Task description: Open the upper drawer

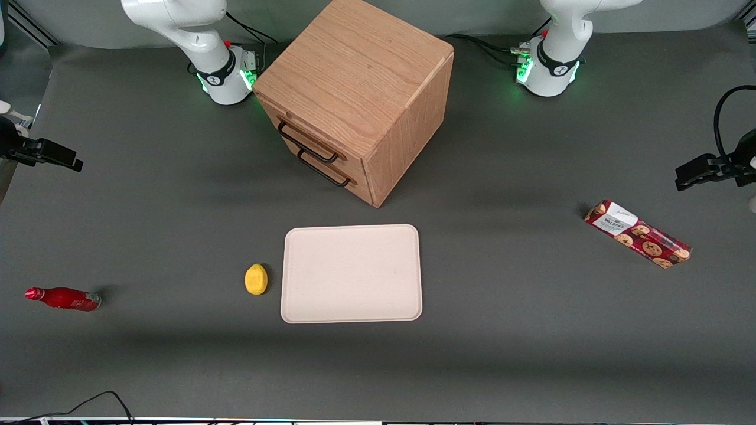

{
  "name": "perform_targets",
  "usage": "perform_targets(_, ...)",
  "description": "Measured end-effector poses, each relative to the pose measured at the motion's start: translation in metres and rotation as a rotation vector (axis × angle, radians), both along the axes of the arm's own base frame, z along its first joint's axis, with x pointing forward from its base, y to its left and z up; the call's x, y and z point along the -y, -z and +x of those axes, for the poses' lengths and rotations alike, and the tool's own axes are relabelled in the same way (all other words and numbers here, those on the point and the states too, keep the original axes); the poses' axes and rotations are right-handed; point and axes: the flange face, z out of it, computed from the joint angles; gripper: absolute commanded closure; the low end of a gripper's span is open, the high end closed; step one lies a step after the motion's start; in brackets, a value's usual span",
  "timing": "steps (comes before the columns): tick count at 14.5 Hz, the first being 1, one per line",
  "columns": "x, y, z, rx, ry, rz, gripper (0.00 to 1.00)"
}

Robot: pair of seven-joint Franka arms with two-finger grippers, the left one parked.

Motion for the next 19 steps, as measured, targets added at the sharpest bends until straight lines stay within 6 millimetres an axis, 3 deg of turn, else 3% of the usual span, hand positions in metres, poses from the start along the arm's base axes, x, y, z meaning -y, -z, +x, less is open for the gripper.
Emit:
perform_targets(4, -0.014, -0.001, 0.002, 0.002, -0.023, 0.006, 0.0)
perform_targets(7, -0.042, 0.0, 0.006, 0.005, -0.084, 0.035, 0.0)
perform_targets(13, -0.146, 0.005, 0.008, -0.007, -0.267, 0.127, 0.0)
perform_targets(19, -0.246, 0.009, -0.01, -0.023, -0.456, 0.126, 0.0)
